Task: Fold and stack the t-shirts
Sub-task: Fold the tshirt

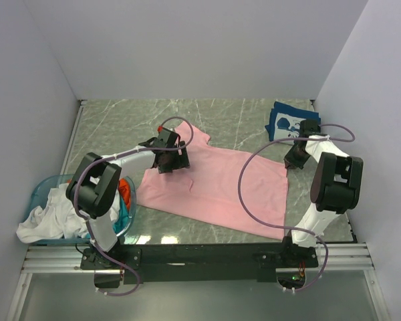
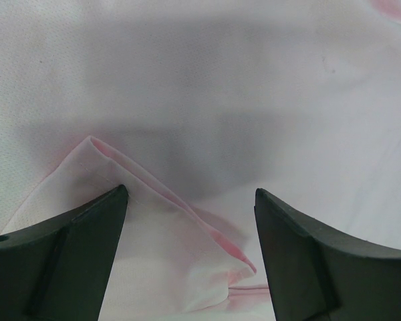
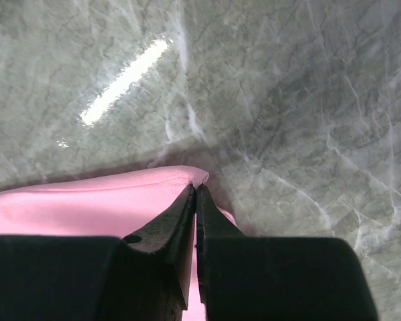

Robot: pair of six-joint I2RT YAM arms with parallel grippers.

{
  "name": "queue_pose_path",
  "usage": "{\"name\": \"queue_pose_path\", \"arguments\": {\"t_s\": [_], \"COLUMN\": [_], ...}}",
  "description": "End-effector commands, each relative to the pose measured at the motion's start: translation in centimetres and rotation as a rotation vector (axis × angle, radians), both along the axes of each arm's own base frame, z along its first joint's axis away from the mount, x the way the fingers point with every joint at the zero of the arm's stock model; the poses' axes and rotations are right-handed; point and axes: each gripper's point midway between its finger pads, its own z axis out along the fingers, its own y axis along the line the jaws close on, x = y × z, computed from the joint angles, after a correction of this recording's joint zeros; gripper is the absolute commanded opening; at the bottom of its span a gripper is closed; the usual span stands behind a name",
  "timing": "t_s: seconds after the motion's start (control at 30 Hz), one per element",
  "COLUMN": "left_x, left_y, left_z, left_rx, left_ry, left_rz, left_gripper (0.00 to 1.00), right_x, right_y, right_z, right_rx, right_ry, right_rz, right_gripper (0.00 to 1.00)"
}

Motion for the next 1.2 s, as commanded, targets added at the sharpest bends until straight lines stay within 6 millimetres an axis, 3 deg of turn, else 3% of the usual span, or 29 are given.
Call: {"name": "queue_pose_path", "arguments": {"t_s": [0.0,0.4,0.53,0.57,0.63,0.67,0.73,0.77,0.8,0.83,0.93,0.97,1.0,1.17], "left_x": [0.1,1.0,2.6,4.0,5.4,7.3,9.1,11.0,12.0,13.5,15.8,16.7,17.3,19.6], "left_y": [0.2,-0.5,-0.9,-1.1,-0.8,-0.5,0.0,0.6,0.8,1.0,1.1,0.8,0.9,0.8], "left_z": [0.6,3.1,5.1,6.7,7.7,9.7,10.0,11.7,11.2,12.5,11.2,12.0,10.5,9.1], "left_rx": [0.019,-0.002,0.003,0.002,0.027,0.026,0.035,0.021,0.034,0.031,0.087,0.089,0.121,0.158], "left_ry": [-0.017,-0.056,-0.102,-0.145,-0.174,-0.226,-0.243,-0.283,-0.283,-0.323,-0.343,-0.371,-0.359,-0.392], "left_rz": [-0.017,-0.035,-0.04,-0.031,-0.026,0.001,0.014,0.038,0.041,0.055,0.031,0.024,0.012,-0.005], "left_gripper": [0.84,0.84,0.84,0.84,0.84,0.83,0.83,0.82,0.81,0.8,0.78,0.77,0.77,0.75], "right_x": [0.9,3.3,3.4,3.3,3.1,3.0,2.9,2.9,2.9,2.7,2.3,2.3,2.2,1.7], "right_y": [-1.1,-1.5,-1.3,-1.2,-1.1,-1.1,-1.0,-0.9,-0.8,-0.7,-0.1,-0.1,0.0,0.0], "right_z": [0.9,1.7,1.0,0.7,0.4,0.5,0.3,0.4,0.4,0.3,0.0,0.1,-0.1,-0.5], "right_rx": [-0.043,-0.04,-0.024,-0.021,-0.016,-0.016,-0.011,-0.006,-0.003,0.0,0.026,0.027,0.03,0.035], "right_ry": [-0.009,-0.035,-0.01,-0.003,0.004,0.0,0.004,0.003,0.0,0.003,0.001,-0.003,0.002,0.018], "right_rz": [-0.008,0.012,0.025,0.024,0.025,0.024,0.024,0.024,0.024,0.018,0.021,0.02,0.02,0.018], "right_gripper": [0.08,0.09,0.09,0.08,0.09,0.08,0.08,0.08,0.08,0.08,0.08,0.08,0.08,0.08]}}
